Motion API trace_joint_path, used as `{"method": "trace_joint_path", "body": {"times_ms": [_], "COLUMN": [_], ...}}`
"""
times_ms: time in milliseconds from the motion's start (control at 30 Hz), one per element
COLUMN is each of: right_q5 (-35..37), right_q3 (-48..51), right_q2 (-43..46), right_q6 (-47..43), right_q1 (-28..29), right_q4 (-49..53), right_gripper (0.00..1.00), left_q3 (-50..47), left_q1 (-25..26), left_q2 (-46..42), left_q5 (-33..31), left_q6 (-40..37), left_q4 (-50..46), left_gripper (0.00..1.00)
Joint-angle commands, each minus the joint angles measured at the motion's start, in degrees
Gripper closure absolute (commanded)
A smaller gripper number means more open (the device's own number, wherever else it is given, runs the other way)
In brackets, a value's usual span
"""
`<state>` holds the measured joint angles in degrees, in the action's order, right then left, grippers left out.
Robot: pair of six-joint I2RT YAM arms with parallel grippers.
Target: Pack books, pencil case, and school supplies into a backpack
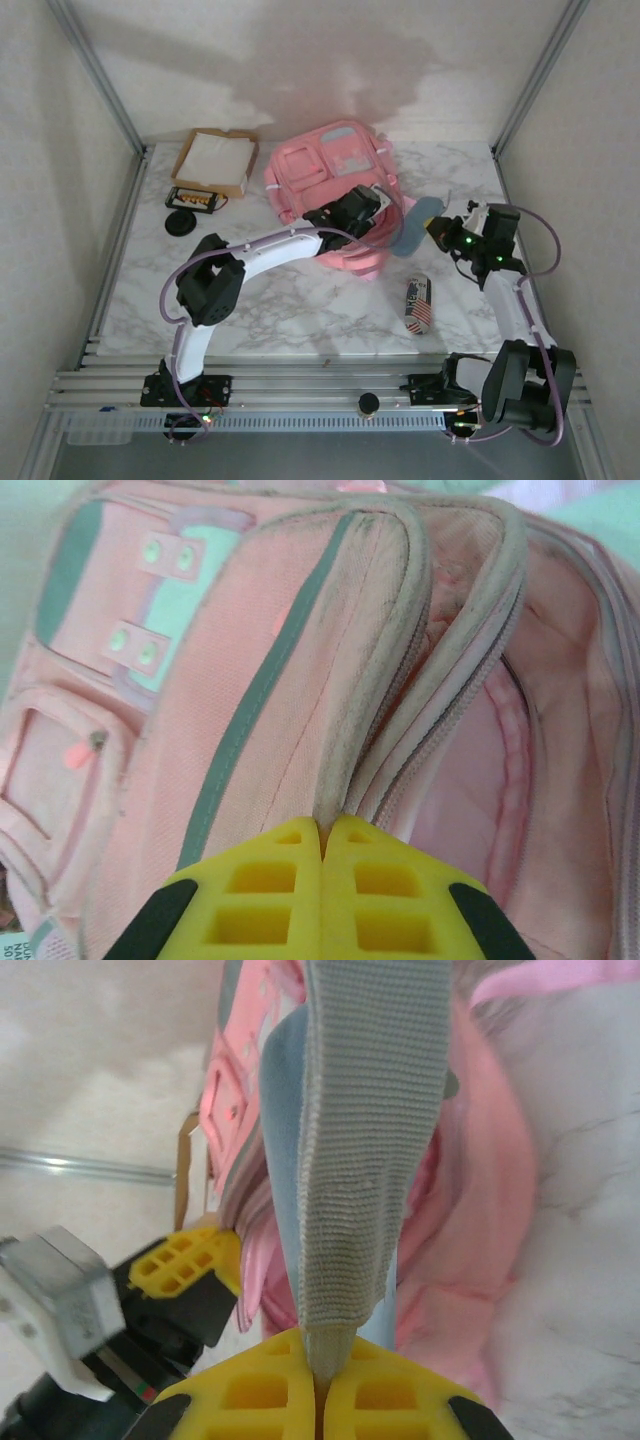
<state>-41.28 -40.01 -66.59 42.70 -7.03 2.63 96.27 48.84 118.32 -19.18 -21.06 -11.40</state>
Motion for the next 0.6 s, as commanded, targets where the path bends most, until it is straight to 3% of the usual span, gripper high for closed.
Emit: {"method": "trace_joint_path", "body": {"times_ms": [0, 133, 267, 367, 567], "right_q5": [-1.3, 2.8, 5.0, 5.2, 9.4], "right_q3": [2.3, 4.5, 0.7, -0.4, -10.9], "right_q2": [-2.7, -7.1, -17.4, -25.7, -38.9], "right_q6": [8.6, 17.2, 22.3, 29.6, 31.0], "right_q1": [3.0, 5.6, 11.3, 14.8, 19.5], "right_q4": [-11.3, -23.9, -34.9, -49.4, -57.3], "right_gripper": [1.0, 1.0, 1.0, 1.0, 1.0], "left_q3": [4.2, 7.1, 10.4, 13.2, 17.4], "left_q1": [-1.1, -1.0, -0.2, 0.2, 1.3], "left_q2": [-3.8, -3.8, -3.6, -3.3, -2.9], "left_q5": [-5.3, -5.2, -5.9, -5.1, -2.1], "left_q6": [3.7, 6.7, 9.4, 12.9, 17.9], "left_q4": [-0.6, -2.4, -4.5, -6.0, -9.3], "left_gripper": [1.0, 1.0, 1.0, 1.0, 1.0]}}
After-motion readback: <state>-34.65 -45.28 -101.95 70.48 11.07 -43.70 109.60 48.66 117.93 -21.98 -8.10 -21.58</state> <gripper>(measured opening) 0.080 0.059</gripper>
